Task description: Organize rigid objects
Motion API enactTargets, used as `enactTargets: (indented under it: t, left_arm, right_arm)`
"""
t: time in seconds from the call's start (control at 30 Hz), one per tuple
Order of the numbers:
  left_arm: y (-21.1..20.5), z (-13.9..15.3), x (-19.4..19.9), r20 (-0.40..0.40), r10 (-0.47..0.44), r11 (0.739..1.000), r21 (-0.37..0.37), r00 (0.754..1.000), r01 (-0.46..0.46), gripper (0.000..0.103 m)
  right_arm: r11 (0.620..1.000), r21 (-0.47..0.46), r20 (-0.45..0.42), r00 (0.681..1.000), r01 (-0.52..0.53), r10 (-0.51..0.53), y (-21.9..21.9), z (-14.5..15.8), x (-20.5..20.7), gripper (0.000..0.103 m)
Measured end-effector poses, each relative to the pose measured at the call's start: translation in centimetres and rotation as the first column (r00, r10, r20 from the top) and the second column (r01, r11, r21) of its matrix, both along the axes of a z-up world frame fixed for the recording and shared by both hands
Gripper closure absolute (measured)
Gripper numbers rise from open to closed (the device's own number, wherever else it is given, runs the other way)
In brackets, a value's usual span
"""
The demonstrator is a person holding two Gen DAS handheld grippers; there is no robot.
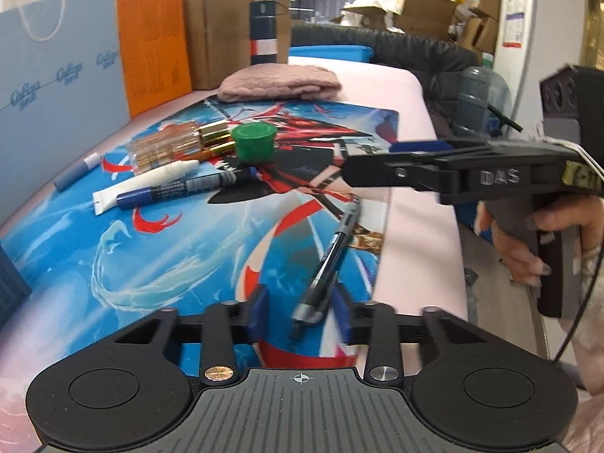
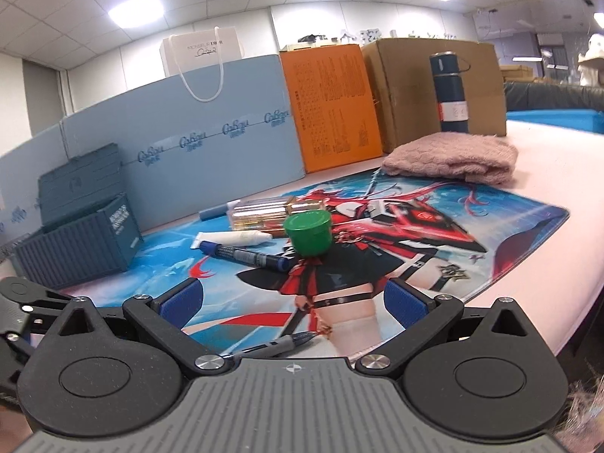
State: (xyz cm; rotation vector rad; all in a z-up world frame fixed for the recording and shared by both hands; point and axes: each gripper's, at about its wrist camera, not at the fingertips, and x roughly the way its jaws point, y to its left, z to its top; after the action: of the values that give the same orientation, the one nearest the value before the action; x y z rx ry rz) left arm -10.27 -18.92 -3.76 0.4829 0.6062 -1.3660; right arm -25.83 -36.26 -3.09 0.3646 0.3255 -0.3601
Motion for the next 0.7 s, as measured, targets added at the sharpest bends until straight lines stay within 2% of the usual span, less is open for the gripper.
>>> enactTargets:
  t: [0.2,0.33,0.4,0.47,0.57,0.63,0.7]
  left_arm:
    - [0.2,0.1,0.4,-0.021,0.021,1.0,-0.015,1.0,-0.021,0.09]
    - [1.0,0.3,1.7,-0.09,0.054,0.997,-0.041,0.995,-0.058,0.09]
    - [1.6,0.6,2.3,-0.106,0.073,0.995,-0.066,0.992,-0.08,0.091]
    - [2.3,1.0,2.9,-0.124,0.088,0.99,-0.097,0.988,-0.1,0.091]
    - [3.4,1.6,3.7,-0.147,0.107,0.982,-0.139,0.983,-0.128,0.091]
    - [4.0,1.8,4.1,-0.164,0.111,0.978,-0.155,0.98,-0.137,0.091]
    - [4.5,2.0,4.3,-0.177,0.109,0.976,-0.169,0.978,-0.14,0.091]
  right_arm:
    - [0.993,0.106,0.026,0.999,-0.042,0.04,-0.4,-0.1,0.3,0.0]
    - [0.98,0.176,0.055,0.995,-0.089,0.08,-0.3,0.1,0.9,0.0]
    - [0.963,0.241,0.081,0.991,-0.12,0.104,-0.6,0.1,1.2,0.0]
    - [0.929,0.334,0.116,0.985,-0.162,0.13,-1.1,-0.1,1.6,0.0]
    - [0.844,0.481,0.182,0.968,-0.239,0.17,-1.6,-0.5,2.6,0.0]
    - [0.793,0.539,0.223,0.956,-0.285,0.193,-1.6,-0.7,3.5,0.002]
    - [0.757,0.582,0.231,0.953,-0.296,0.194,-1.5,-0.8,4.5,0.004]
